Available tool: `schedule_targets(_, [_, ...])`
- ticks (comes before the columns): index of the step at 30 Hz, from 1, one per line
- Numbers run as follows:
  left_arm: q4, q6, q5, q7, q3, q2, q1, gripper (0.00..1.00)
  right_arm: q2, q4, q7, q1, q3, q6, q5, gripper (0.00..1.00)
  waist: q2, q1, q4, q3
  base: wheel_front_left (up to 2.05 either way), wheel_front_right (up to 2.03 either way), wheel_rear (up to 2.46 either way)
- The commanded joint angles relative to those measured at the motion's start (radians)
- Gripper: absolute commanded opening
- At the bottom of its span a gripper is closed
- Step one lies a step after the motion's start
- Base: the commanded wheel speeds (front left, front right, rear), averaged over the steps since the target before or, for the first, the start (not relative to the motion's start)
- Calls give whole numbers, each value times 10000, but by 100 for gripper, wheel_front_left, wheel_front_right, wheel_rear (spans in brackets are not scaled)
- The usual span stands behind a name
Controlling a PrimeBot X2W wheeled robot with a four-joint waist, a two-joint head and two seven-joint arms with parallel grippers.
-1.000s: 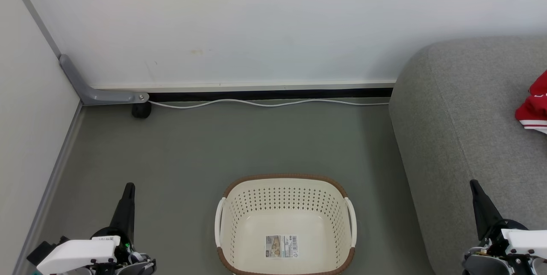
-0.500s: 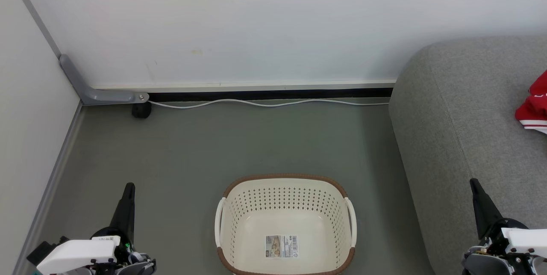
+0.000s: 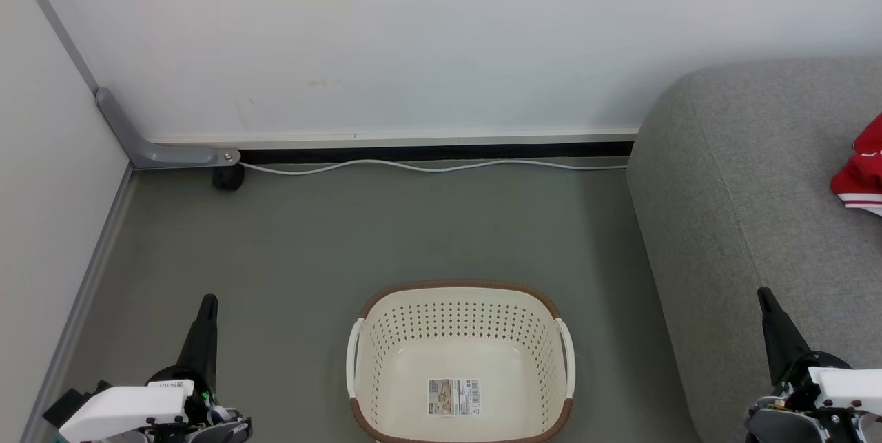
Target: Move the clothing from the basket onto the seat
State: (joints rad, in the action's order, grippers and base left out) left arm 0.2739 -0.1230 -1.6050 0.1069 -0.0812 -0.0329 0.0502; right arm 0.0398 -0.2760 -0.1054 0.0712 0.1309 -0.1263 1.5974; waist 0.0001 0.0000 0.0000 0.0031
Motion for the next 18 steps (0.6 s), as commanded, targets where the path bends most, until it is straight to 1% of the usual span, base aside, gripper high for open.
schedule_targets(1, [-287, -77, -37, 62, -325, -173, 578, 0, 104, 313, -79, 367, -170, -44, 112, 0, -1, 1, 0, 0, 0, 0, 0])
schedule_targets(18, [-288, -77, -37, 62, -324, -173, 578, 0, 104, 313, -78, 367, -171, -44, 113, 0, -1, 1, 0, 0, 0, 0, 0])
